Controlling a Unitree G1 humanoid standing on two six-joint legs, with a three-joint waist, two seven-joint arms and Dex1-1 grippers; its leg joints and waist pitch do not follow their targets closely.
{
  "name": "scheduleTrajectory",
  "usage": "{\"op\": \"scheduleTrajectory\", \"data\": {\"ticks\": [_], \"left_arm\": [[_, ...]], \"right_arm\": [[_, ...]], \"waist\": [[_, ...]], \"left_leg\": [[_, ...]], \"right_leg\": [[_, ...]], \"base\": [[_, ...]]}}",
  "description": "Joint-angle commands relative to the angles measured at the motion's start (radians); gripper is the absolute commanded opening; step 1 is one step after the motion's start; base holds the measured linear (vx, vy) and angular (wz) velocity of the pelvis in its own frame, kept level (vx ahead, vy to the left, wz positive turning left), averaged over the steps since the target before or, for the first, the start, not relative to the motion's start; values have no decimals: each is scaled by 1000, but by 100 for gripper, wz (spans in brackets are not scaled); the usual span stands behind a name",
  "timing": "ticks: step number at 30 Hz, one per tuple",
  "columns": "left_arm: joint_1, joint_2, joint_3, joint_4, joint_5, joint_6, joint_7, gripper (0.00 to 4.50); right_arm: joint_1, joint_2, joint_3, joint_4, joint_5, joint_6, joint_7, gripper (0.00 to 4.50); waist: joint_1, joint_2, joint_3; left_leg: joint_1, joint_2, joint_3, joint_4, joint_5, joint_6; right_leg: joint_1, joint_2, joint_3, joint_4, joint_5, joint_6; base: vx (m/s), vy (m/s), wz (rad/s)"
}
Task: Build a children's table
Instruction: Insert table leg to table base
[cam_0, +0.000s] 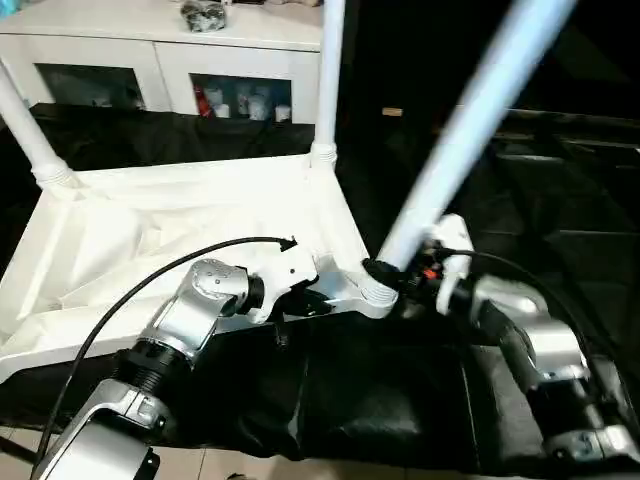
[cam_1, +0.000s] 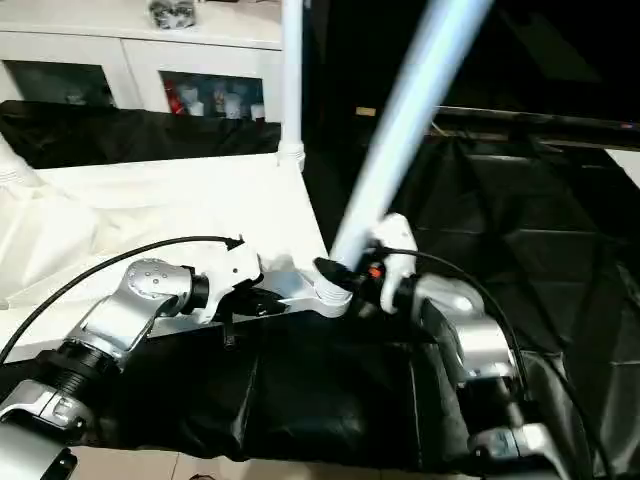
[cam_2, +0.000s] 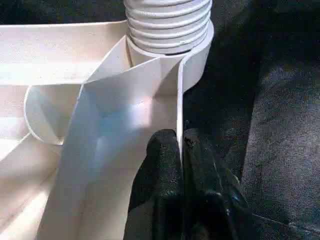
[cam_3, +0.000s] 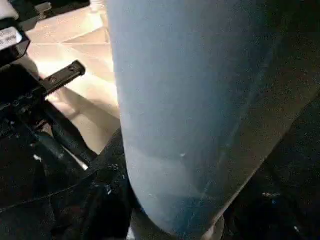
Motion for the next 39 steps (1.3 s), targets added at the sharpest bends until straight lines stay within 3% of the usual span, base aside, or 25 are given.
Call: {"op": "scheduleTrajectory", "data": {"ticks": [1,12,17,22,26,31,35,36,39], "left_arm": [[-21,15,23,6,-9,-14,11,0],[-34,28,22,16,-18,-45,-17,0],[-43,60,7,11,-41,-88,-130,0],[-54,82,-1,6,-51,-92,-199,0],[-80,82,12,52,-39,-103,-173,0],[-107,47,55,92,-34,-53,-51,0],[-121,-2,97,78,-49,26,51,0],[-129,-22,108,76,-45,51,95,0],[-146,-59,125,83,-33,89,187,0]], "right_arm": [[29,-15,78,79,-63,46,41,190],[26,-32,106,110,-52,-21,168,190],[17,-46,121,122,-27,-55,299,190],[2,-58,135,150,-35,-80,369,190],[-9,-58,139,182,-53,-112,392,190],[-38,-15,106,252,-76,-150,301,189],[-100,49,50,384,-115,-224,78,189],[-125,74,30,430,-114,-224,9,189],[-166,122,-7,505,-101,-219,-102,189]], "waist": [[-1,-6,-60],[-1,-7,-60],[3,-11,-60],[9,-6,-60],[12,-10,-61],[10,-15,-57],[-3,-21,-56],[-7,-22,-60],[-13,-25,-59]], "left_leg": [[34,54,-30,-82,-315,-18],[33,55,-29,-81,-309,0],[33,56,-29,-82,-305,13],[39,59,-29,-86,-317,-1],[39,59,-28,-86,-327,-10],[41,58,-28,-86,-359,-25],[33,57,-42,-95,-416,-71],[27,56,-44,-96,-402,-73],[31,53,-37,-92,-386,-52]], "right_leg": [[16,-46,24,-84,-205,-235],[17,-46,25,-85,-186,-244],[17,-47,24,-83,-178,-253],[13,-46,23,-80,-175,-264],[14,-49,24,-79,-163,-270],[7,-52,25,-84,-232,-262],[6,-57,20,-90,-363,-219],[12,-54,18,-88,-346,-209],[4,-51,19,-91,-291,-221]], "base": [[0,0,0],[0,0,0],[0,0,0],[0,0,0],[0,0,0],[0,0,0],[0,0,0],[0,0,0],[0,0,0]]}}
